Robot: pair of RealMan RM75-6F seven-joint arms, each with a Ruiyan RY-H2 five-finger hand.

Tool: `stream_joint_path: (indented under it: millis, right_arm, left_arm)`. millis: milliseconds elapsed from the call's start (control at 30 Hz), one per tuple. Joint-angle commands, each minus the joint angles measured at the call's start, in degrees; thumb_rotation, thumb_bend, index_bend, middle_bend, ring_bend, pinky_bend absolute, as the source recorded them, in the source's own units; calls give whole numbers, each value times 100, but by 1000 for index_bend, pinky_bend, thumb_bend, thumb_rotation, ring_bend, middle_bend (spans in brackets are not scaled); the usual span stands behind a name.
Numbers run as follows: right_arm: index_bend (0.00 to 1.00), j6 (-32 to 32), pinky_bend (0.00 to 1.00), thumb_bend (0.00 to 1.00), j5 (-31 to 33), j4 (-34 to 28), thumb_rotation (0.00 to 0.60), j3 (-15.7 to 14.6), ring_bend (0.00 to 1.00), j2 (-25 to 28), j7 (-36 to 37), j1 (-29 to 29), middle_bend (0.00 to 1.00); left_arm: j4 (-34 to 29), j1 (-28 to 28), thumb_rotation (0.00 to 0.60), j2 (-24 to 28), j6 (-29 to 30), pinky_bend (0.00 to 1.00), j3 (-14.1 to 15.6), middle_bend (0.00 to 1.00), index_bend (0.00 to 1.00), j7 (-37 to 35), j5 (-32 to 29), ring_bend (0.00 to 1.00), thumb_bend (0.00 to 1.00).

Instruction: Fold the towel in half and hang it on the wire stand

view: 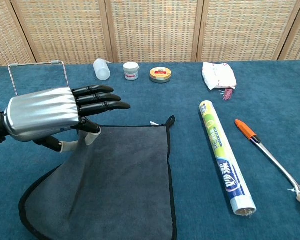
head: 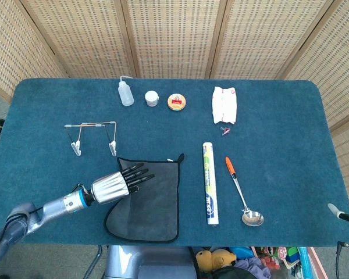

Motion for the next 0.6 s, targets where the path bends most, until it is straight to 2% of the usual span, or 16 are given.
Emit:
stream_joint_path:
  millis: [33, 300, 600]
  right_arm:
    - [0, -20, 0, 0, 15, 5, 600, 4, 0, -3, -10, 10, 0]
    - [0, -73, 0, 0, 92, 14, 600, 29, 0, -14, -54, 34, 0]
    - [0, -54, 0, 0, 122, 11, 600, 41, 0, -12, -62, 20, 0]
  left_arm:
    - [-344, -275, 600, 23, -282, 17, -122, 0, 714, 169, 13, 0, 413]
    - [-796, -692, 600, -63, -985, 18, -309, 0, 710, 315, -95, 0, 412]
    - [-879, -1019, 600, -309, -1530, 18, -480, 0, 704, 367, -217, 0, 409]
